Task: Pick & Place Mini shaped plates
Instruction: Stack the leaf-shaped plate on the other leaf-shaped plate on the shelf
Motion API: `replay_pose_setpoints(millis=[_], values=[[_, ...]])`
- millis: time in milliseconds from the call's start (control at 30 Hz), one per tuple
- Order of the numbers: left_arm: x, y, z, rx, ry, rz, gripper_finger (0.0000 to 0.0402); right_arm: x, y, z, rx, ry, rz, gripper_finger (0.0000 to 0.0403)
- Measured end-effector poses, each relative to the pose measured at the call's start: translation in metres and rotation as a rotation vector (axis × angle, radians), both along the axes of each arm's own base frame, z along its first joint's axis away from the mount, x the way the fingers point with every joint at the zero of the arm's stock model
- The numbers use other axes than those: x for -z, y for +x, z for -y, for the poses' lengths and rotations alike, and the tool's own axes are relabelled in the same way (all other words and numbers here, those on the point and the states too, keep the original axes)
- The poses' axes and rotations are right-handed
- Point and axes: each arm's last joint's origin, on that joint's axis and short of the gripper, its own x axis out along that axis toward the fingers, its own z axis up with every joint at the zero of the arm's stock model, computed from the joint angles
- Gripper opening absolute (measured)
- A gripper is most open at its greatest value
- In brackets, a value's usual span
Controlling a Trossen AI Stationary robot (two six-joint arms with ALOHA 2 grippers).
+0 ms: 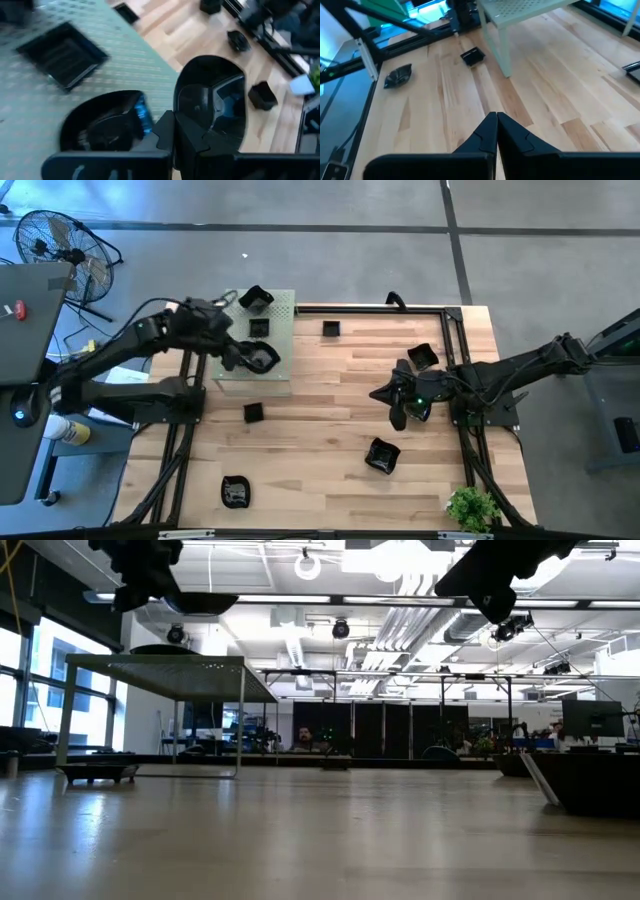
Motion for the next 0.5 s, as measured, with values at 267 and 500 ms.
replay_pose_setpoints(millis=[267,500], values=[[0.012,-0.029,-0.013,-0.146,-0.08,0.014,0.0,-0.002,0.003,0.012,0.056,0.005,0.024,0.0004],[0.031,-0.042,-0.019,-0.237,-0.14,-0.001,0.0,-0.003,0.004,0.021,0.098,-0.001,0.029,0.0003]])
